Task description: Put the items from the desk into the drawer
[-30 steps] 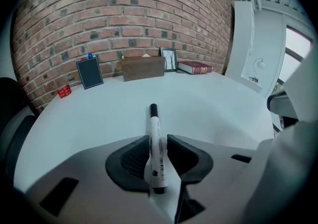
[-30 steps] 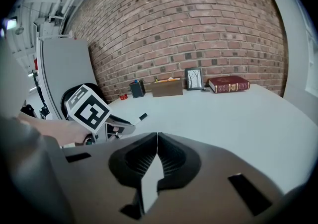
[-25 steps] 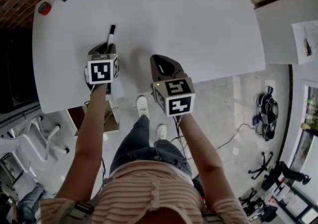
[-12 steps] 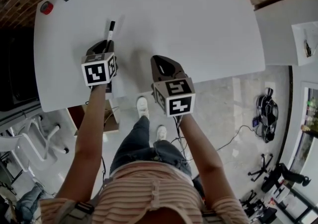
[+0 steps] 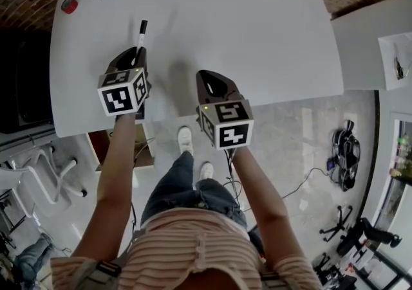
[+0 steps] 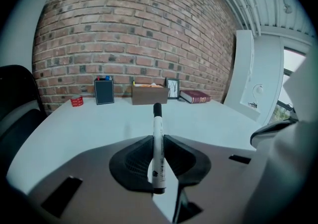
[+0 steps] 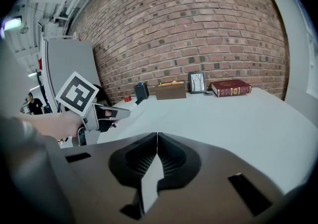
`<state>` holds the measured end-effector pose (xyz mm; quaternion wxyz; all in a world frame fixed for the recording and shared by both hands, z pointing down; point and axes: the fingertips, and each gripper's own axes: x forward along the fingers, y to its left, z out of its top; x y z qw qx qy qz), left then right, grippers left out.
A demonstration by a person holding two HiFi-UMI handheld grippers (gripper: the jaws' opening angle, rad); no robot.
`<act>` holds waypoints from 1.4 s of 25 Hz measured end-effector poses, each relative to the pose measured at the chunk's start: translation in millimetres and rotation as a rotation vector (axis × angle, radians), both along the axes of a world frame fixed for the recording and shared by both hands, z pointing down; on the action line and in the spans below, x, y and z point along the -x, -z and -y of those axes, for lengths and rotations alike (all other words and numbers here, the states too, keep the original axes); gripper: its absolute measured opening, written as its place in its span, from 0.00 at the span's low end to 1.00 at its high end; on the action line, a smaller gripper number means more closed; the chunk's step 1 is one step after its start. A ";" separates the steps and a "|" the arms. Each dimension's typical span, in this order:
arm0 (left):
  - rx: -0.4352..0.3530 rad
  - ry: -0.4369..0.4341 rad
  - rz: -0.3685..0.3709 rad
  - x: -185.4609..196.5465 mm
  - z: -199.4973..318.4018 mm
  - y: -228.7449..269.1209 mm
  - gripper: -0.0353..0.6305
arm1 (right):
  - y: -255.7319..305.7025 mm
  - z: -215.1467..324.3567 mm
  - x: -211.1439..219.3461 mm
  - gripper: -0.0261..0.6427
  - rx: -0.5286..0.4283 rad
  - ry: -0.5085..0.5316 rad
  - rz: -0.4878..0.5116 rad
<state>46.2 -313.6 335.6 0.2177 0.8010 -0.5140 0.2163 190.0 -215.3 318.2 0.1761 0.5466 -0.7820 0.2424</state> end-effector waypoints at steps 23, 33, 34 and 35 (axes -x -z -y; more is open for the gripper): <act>-0.198 0.103 -0.100 33.0 -113.8 81.3 0.16 | 41.2 -75.1 19.7 0.06 -0.106 0.080 0.034; -0.232 0.148 -0.097 49.6 -181.0 97.6 0.16 | 53.8 -132.5 30.1 0.06 -0.123 0.113 0.059; -0.234 0.151 -0.098 50.2 -187.1 98.5 0.16 | 54.9 -137.7 30.2 0.06 -0.126 0.116 0.060; -0.236 0.153 -0.099 50.8 -193.4 99.1 0.16 | 55.6 -143.1 30.1 0.07 -0.128 0.116 0.061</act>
